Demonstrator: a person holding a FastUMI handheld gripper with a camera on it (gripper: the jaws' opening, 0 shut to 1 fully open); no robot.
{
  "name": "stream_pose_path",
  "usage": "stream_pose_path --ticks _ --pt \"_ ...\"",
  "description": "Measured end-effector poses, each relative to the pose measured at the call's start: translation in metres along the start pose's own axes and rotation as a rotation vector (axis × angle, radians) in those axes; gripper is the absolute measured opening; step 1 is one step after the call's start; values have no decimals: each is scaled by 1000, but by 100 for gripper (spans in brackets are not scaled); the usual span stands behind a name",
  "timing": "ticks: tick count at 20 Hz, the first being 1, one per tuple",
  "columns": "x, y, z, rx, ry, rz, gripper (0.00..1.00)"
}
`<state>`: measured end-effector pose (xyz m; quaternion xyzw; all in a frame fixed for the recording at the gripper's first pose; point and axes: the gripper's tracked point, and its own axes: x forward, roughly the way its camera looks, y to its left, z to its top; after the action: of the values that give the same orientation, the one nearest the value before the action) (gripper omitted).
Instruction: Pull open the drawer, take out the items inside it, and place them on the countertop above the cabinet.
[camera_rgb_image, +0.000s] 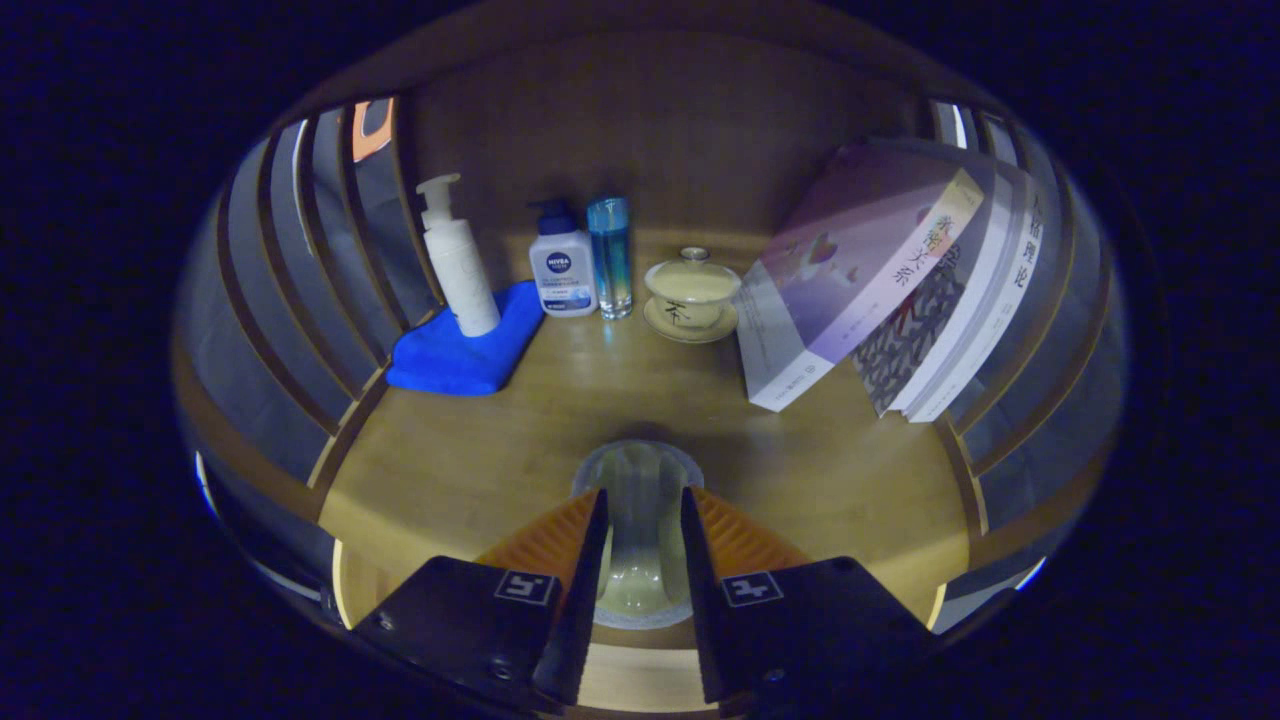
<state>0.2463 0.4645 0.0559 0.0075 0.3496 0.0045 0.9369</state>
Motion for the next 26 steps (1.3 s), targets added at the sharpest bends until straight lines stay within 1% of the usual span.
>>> stream_pose_path --ticks 2,4,8,12,16,19,22,23,25,26 --pt "-11 3 1 -4 -23 12 52" --pt "-26 3 5 -29 -65 7 57" --pt "-67 13 5 -61 -147 31 67" --pt "-115 27 -10 -85 -234 79 67" --pt "-159 39 -36 -95 -297 141 91" --pt "-186 42 -55 -84 -357 174 92" --pt "-209 45 -77 -65 -422 204 95" --pt "-214 46 -84 -65 -439 210 97" --pt "-219 49 -99 -80 -474 221 98" --pt "-230 50 -107 -91 -492 226 98"
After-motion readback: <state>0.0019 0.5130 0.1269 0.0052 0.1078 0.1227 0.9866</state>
